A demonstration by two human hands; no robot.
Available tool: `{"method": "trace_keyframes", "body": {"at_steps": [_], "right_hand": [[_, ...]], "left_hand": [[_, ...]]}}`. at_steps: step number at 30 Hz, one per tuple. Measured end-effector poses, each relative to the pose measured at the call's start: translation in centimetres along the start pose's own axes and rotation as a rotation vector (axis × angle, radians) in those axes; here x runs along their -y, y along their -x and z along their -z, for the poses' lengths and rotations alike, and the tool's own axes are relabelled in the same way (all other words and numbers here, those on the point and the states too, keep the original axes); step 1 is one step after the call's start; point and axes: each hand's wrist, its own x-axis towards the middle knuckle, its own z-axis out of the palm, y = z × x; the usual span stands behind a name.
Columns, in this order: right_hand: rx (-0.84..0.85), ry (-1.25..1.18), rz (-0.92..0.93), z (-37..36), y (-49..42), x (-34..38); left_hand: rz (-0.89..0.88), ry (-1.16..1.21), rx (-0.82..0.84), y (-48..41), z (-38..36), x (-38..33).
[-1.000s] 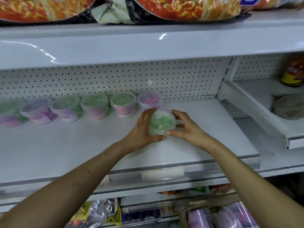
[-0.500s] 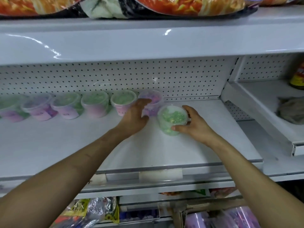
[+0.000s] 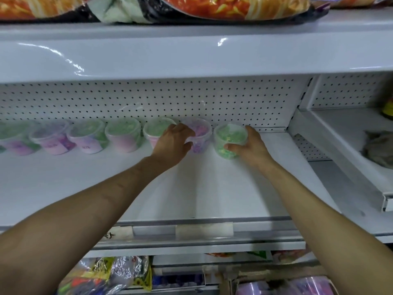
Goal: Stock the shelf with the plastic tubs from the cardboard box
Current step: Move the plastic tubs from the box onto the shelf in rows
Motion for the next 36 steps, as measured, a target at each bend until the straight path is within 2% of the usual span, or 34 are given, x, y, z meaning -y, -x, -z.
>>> {"method": "trace_keyframes", "body": {"at_steps": [8, 31, 36], "right_hand": [[-0.008, 0.043, -0.07, 0.6, -1.1, 0.3], [0.01, -0.007, -0.045, 0.9, -2.4, 0.7], [-0.034, 0.075, -0.053, 1.7, -0.4, -0.1]], "left_hand": [[0.019, 0.005, 0.053, -1.0, -0.3, -0.6], [0.078, -0.027, 0.136, -1.6, -0.2, -1.7], [0.045, -0.055, 0.107, -1.4, -0.3, -1.8]]}}
